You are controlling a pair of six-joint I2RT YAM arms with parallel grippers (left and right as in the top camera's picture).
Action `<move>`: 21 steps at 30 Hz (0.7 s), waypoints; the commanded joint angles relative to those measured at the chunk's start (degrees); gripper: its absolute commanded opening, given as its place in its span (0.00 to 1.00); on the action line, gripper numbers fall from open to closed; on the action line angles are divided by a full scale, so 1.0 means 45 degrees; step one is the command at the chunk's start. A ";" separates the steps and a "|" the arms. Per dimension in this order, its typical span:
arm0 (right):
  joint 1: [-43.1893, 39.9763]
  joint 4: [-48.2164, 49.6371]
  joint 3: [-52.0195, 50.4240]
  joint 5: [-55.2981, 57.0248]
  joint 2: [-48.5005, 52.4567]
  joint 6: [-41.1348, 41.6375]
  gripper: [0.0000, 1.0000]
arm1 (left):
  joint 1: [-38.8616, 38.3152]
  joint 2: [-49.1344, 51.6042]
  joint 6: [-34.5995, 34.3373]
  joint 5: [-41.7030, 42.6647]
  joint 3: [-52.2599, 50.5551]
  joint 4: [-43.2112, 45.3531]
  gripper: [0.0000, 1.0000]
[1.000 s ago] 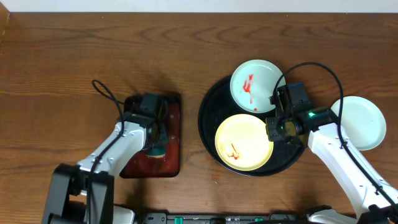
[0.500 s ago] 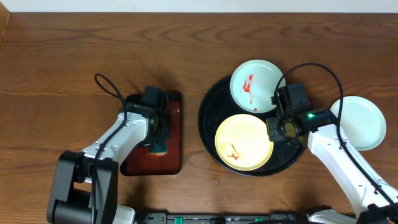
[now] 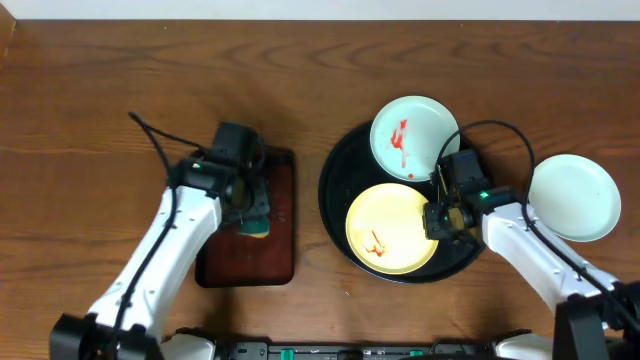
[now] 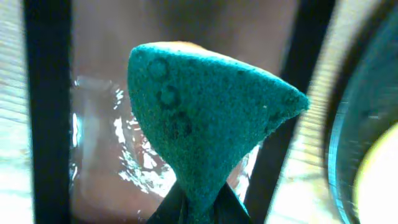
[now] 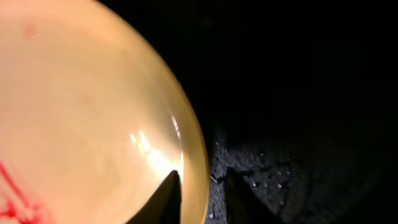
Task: Clean dirty plates on tray and stack at the side
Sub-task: 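Drag the yellow plate toward tray center with the right gripper, then scrub the yellow plate with the sponge in the left gripper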
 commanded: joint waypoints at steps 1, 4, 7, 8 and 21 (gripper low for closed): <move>0.0092 0.0481 -0.0194 0.0053 0.0447 0.0850 0.13 | -0.0087 -0.0452 0.0335 0.0219 0.0835 -0.0505 0.09; 0.0087 0.0738 -0.0214 0.0520 0.0685 0.1511 0.01 | -0.0321 -0.0656 0.0325 0.1273 0.1088 -0.0534 0.08; 0.0087 0.0719 -0.0209 0.1248 0.0651 0.2739 0.01 | -0.0811 -0.0695 0.0199 0.2501 0.1093 -0.0248 0.08; 0.0092 0.0719 -0.0209 0.1292 0.0651 0.3060 0.01 | -0.1010 -0.0680 0.0005 0.2710 0.1093 -0.0141 0.08; 0.0092 0.0427 -0.0209 0.1321 0.0651 0.4537 0.01 | -0.4872 0.0947 -0.3570 0.2803 0.0889 0.3259 0.08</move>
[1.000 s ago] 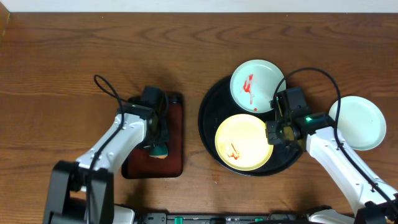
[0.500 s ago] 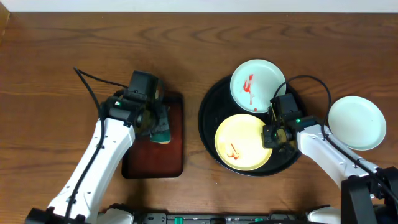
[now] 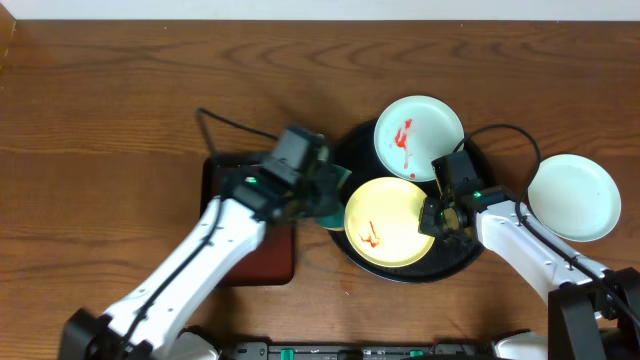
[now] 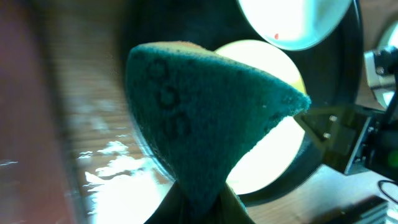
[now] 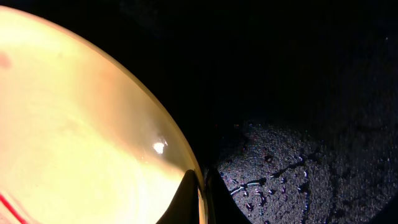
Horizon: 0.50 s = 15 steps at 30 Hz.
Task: Clean dirty plates on tray and stack at the side
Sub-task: 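Scrub the yellow plate with the sponge in the left gripper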
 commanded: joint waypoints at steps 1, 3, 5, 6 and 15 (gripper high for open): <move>-0.0044 -0.0126 -0.0087 0.1127 0.0151 0.0641 0.01 | -0.0913 0.1059 -0.1574 0.0330 0.0087 0.0661 0.08; -0.0044 -0.0141 -0.0087 0.1122 0.0151 0.0597 0.01 | -0.1520 0.1841 -0.1948 0.0607 0.0087 0.1457 0.08; -0.0044 -0.0141 -0.0087 0.1112 0.0151 0.0593 0.01 | -0.2006 0.2589 -0.2327 0.0879 0.0087 0.2239 0.08; -0.0044 -0.0151 -0.0087 0.1083 0.0151 0.0593 0.01 | -0.2205 0.2953 -0.2511 0.1059 0.0087 0.2599 0.08; -0.0039 -0.0277 -0.0087 0.1078 0.0151 0.0505 0.01 | -0.2574 0.5450 -0.2667 0.1112 0.0087 0.3657 0.08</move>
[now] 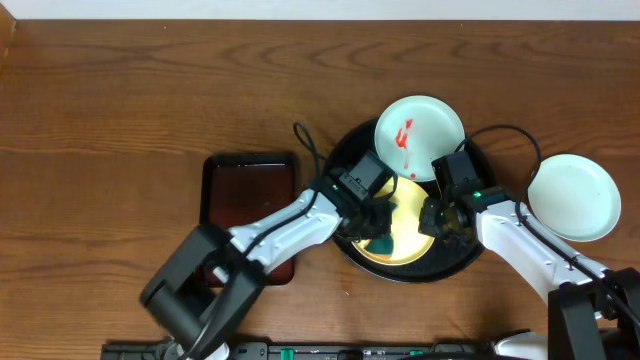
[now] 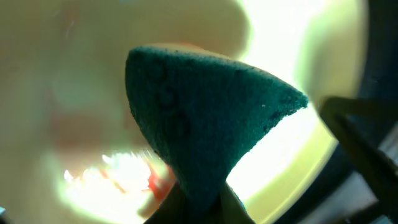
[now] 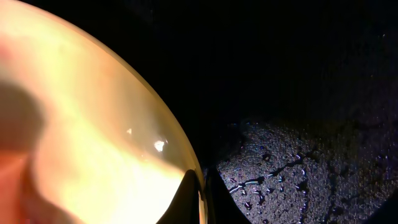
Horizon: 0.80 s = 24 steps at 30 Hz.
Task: Clean dirty plates on tray and stack at the side
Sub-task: 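Scrub the yellow plate with the sponge in the left gripper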
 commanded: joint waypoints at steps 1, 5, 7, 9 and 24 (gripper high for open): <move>-0.0039 -0.0194 -0.0092 0.1064 0.0151 0.0325 0.01 | 0.0068 0.0631 0.0340 0.0019 0.0087 0.0049 0.08; -0.0044 -0.0359 -0.0092 0.1069 0.0151 0.0301 0.01 | 0.0107 0.1127 0.1088 -0.2341 0.0087 -0.1127 0.08; -0.0044 -0.0398 -0.0092 0.1073 0.0151 0.0092 0.01 | 0.0219 0.1112 0.1098 -0.3725 0.0121 -0.1821 0.08; -0.0044 -0.0461 -0.0092 0.1180 0.0151 0.0083 0.01 | 0.0374 0.1103 0.1146 -0.4736 0.0311 -0.2501 0.08; -0.0044 -0.0520 -0.0092 0.1491 0.0155 -0.0690 0.01 | 0.0631 0.1559 0.1457 -0.5221 0.1744 -0.3483 0.08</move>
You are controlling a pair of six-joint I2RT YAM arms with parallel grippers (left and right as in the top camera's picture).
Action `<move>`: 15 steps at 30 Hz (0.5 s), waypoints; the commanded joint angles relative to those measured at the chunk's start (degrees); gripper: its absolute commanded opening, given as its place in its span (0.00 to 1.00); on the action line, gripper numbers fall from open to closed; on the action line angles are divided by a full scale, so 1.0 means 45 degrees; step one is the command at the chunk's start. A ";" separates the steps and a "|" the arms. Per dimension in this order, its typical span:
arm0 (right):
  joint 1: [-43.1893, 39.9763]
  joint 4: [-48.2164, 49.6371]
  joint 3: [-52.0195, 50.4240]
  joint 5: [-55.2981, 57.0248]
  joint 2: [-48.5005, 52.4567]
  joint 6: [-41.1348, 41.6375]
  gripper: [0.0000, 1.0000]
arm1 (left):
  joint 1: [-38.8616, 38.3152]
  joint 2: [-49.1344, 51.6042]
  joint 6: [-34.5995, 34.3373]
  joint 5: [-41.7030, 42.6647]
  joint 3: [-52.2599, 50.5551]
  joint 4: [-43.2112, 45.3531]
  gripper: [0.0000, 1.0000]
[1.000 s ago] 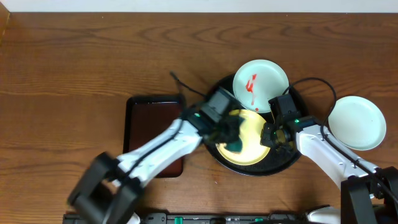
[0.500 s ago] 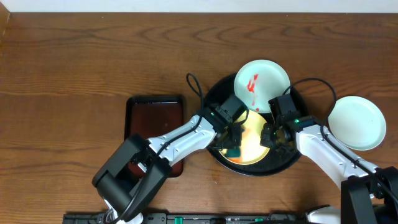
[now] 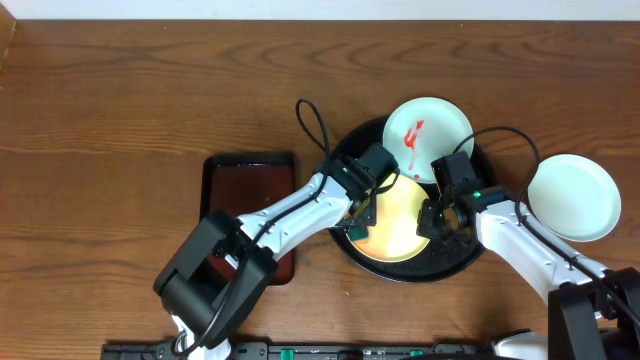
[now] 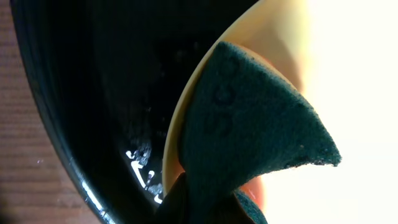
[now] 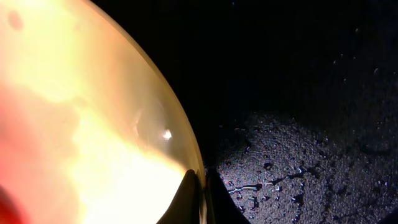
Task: Clean dirty plates on tray and stack at the side
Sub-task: 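Scrub the yellow plate with the sponge in the left gripper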
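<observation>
A yellow plate [image 3: 395, 225] lies in the round black tray [image 3: 455, 260]. My right gripper [image 5: 200, 186] is shut on the yellow plate's [image 5: 81, 124] right rim. My left gripper [image 4: 202, 208] is shut on a green sponge [image 4: 249, 124] at the plate's left edge, and the sponge [image 3: 358, 229] shows small in the overhead view. A pale green plate [image 3: 428, 125] with red smears leans on the tray's far rim. Another pale green plate [image 3: 574, 197], clean, lies on the table to the right.
A dark rectangular tray [image 3: 262, 190] holding liquid sits left of the round tray, partly under my left arm. Wet droplets cover the black tray floor [image 5: 292, 168]. Cables loop above both arms.
My left gripper has moved the sponge from the plate's middle to its left edge. The red smear on the yellow plate no longer shows. The smeared green plate has turned a little.
At first my left gripper held the sponge over the dark rectangular tray while my right gripper stood open at the yellow plate's rim. Then the right shut on the rim and the sponge neared the plate. Later the sponge was on the plate's middle, now at its left edge.
</observation>
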 commanded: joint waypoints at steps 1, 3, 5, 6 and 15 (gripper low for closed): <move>-0.0053 -0.0219 -0.0112 0.1987 0.0155 -0.0573 0.01 | 0.0403 0.0908 0.0253 -0.0529 -0.0136 0.0291 0.08; -0.0049 -0.0233 -0.0112 0.1987 0.0155 -0.0602 0.01 | 0.0389 0.1379 0.0102 0.1103 -0.0136 0.0860 0.08; -0.0034 -0.0257 -0.0112 0.1938 0.0155 -0.0602 0.01 | 0.0350 0.1787 0.0068 0.2696 -0.0136 0.1418 0.08; -0.0024 -0.0257 -0.0112 0.1923 0.0155 -0.0597 0.01 | 0.0311 0.1943 0.0068 0.3342 -0.0136 0.1700 0.08; 0.0379 -0.0165 -0.0112 0.1894 0.0155 -0.0588 0.01 | -0.0491 0.2186 0.0131 0.6295 -0.0131 0.4172 0.08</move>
